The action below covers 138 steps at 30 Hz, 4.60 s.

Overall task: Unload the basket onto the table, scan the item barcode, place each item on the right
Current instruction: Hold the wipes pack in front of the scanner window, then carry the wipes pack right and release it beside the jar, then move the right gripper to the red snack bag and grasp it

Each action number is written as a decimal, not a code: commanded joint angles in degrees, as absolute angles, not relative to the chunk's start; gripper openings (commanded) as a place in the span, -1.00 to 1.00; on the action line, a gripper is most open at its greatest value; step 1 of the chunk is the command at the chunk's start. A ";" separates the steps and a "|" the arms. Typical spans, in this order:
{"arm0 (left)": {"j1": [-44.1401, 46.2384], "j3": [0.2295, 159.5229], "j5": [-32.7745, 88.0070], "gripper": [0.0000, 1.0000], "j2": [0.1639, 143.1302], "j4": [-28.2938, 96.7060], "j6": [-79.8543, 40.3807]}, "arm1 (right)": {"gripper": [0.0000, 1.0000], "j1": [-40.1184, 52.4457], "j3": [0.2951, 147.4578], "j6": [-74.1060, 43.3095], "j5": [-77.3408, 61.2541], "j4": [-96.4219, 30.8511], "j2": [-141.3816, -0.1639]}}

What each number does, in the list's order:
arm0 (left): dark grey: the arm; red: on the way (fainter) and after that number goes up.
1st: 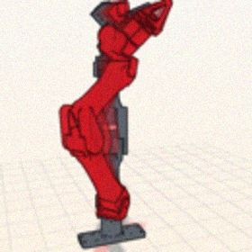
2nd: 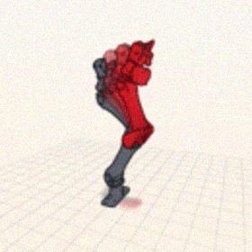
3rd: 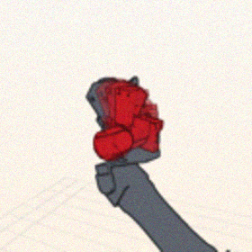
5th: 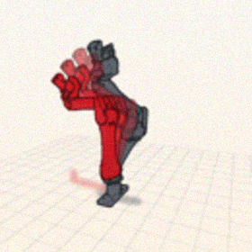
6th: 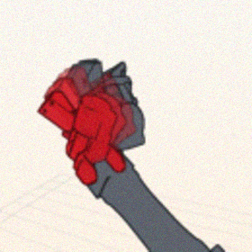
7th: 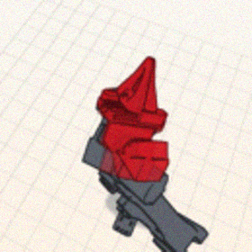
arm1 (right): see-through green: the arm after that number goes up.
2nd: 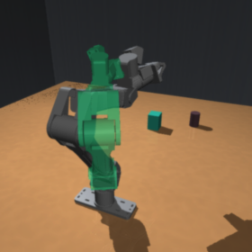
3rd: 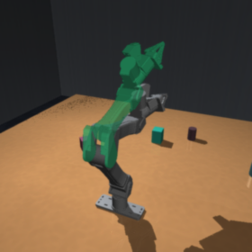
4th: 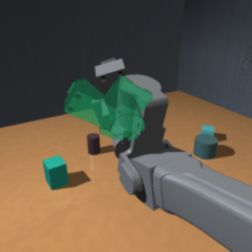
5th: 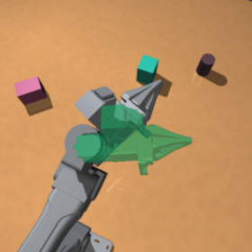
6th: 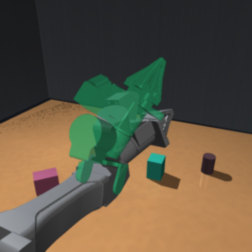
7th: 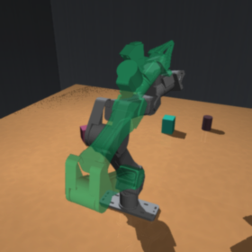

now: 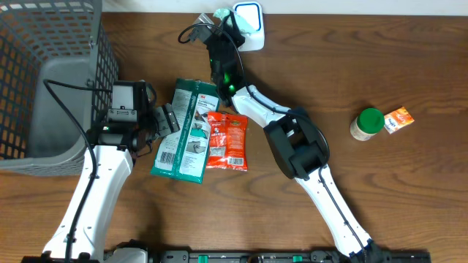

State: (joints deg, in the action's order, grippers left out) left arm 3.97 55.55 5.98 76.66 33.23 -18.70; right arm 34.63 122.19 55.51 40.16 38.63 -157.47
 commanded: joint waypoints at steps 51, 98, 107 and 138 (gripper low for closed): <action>3.95 56.49 5.28 0.66 76.62 33.39 -19.20 | -0.98 -11.75 119.50 -9.37 2.02 -66.57 -125.80; 3.95 56.49 5.96 0.66 76.62 33.12 -20.08 | 0.78 7.18 122.65 1.74 -28.77 -77.17 -122.72; 4.86 55.37 15.18 -0.57 76.73 36.38 -20.05 | 0.53 15.88 114.85 -0.82 -28.82 -74.30 -122.72; 21.19 50.09 16.05 -0.85 100.95 15.59 -21.39 | 0.06 21.69 80.75 -3.90 -50.46 -46.81 -122.69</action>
State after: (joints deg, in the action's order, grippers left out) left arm 21.06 50.57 16.38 98.87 14.96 -20.86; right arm 21.28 83.53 -3.27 -43.81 -49.32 -123.59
